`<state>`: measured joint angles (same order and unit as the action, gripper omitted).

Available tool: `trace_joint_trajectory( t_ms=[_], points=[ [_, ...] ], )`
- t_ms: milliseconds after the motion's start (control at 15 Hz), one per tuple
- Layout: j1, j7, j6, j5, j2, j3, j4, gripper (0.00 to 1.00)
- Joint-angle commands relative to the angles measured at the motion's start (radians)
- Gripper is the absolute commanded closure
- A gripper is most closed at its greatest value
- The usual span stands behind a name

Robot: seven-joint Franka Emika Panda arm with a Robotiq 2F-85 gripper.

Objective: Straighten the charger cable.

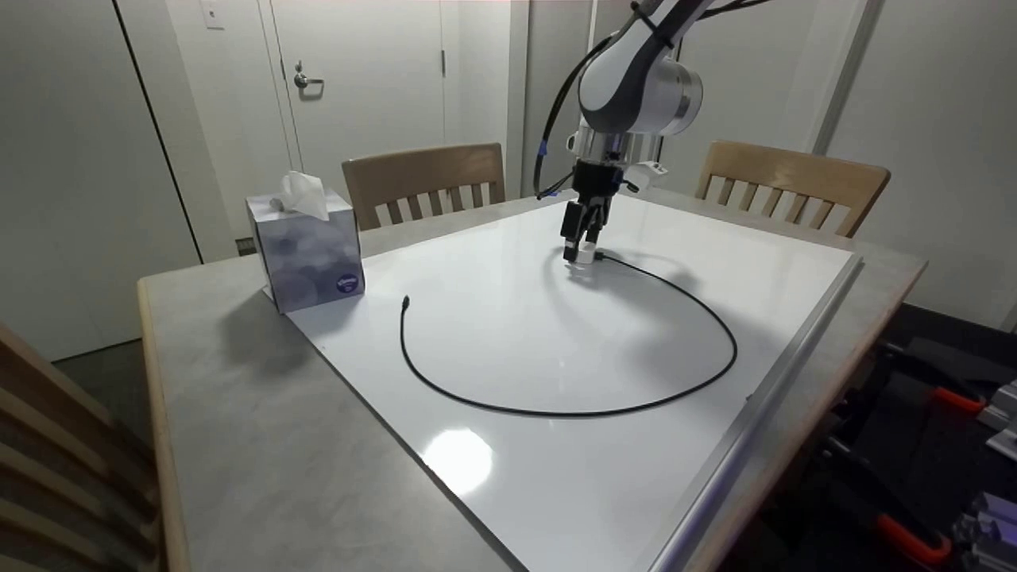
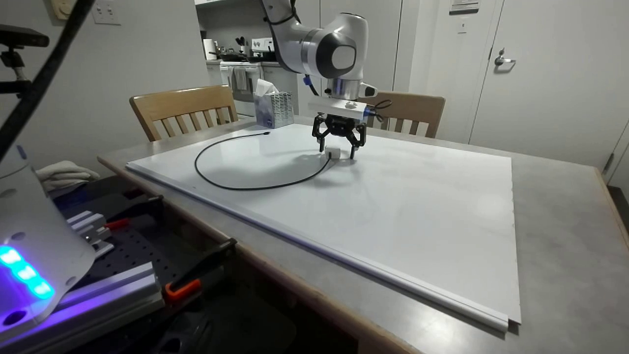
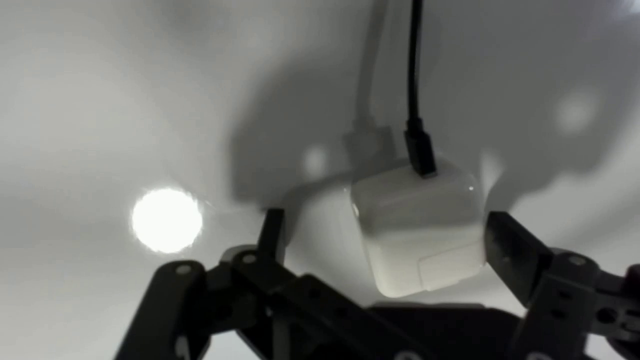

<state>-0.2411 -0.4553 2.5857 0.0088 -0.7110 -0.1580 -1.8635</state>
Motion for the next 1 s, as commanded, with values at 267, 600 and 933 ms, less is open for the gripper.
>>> trace_joint_trajectory(
  t_ms=[267,600,933],
  points=[
    [0.03,0.006,-0.003,-0.023,0.033,0.039,-0.031,0.56],
    [0.098,0.134,0.068,-0.08,0.033,0.13,-0.03,0.73],
    [0.1,0.204,0.037,-0.061,0.019,0.14,0.001,0.48]
  ],
)
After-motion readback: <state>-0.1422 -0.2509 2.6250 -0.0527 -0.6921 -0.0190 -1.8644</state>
